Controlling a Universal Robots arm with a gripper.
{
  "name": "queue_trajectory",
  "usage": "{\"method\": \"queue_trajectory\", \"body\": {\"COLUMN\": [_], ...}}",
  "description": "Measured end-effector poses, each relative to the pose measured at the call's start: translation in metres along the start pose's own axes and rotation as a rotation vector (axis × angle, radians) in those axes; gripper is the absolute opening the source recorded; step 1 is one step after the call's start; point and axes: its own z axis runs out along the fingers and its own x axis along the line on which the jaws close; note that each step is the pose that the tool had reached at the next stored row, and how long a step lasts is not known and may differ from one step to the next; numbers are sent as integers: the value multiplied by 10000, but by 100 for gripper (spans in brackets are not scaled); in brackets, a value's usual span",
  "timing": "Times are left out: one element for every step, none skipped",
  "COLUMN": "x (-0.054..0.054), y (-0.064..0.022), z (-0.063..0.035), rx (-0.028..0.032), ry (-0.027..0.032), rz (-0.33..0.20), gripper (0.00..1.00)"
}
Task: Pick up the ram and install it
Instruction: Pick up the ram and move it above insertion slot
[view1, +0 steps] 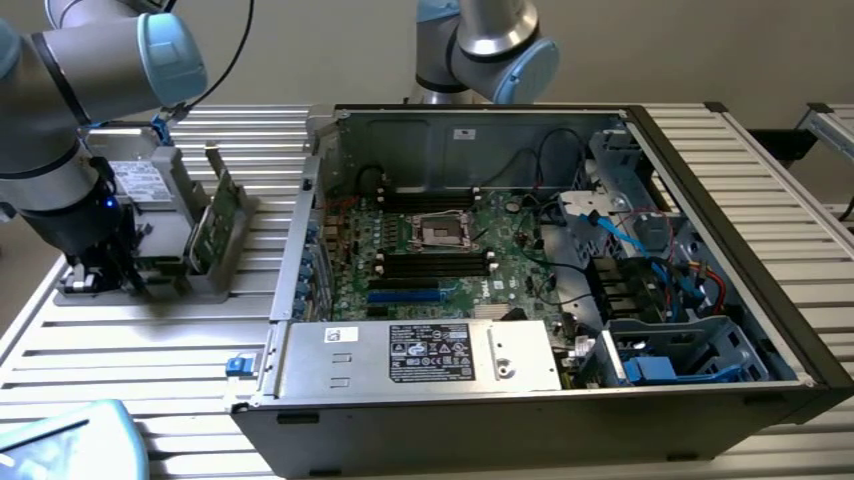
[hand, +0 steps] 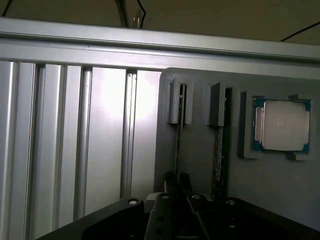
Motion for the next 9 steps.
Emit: {"method": "queue_trajectory", "body": {"x": [0,0,0,0,0,0,-1,-2,-3], "y": [0,0,0,0,0,0,0,-1,0], "z": [0,0,0,0,0,-1,-5,-10,-22], "rx": [0,0,0,0,0,0,7,14,14], "ry": [1,0,1,1,1,0,-4,-11,-16], "rz": [0,0,0,0,0,0,-1,-3,-3], "gripper": [14,14,14,14,14,14,14,14,14]}}
